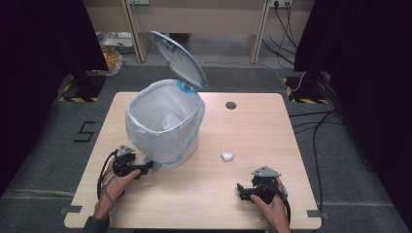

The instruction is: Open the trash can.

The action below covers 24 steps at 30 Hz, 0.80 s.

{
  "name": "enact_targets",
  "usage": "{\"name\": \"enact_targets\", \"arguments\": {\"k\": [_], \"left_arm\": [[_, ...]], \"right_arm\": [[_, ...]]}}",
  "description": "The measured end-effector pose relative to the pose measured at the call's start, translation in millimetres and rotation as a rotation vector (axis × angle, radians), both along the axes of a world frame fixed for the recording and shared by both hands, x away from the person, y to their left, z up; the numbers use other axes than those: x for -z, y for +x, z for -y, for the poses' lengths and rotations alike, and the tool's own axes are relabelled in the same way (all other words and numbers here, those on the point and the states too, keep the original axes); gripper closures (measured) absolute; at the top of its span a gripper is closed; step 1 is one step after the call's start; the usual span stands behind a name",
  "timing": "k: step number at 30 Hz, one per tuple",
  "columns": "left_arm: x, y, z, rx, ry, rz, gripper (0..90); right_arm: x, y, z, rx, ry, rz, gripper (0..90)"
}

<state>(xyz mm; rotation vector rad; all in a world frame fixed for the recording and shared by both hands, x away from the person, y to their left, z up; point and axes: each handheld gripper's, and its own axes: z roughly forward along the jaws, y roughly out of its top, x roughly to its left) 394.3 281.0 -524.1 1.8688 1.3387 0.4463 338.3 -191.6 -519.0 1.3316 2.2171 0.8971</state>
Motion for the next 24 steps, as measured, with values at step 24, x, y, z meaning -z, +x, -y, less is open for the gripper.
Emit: {"name": "enact_targets", "arguments": {"k": [24], "left_arm": [[-0.7, -9.7, 49.3, -0.036, 0.002, 0.003, 11.7]], "right_arm": [[0.0, 0.7, -0.2, 0.001, 0.002, -0.003, 0.2]]}}
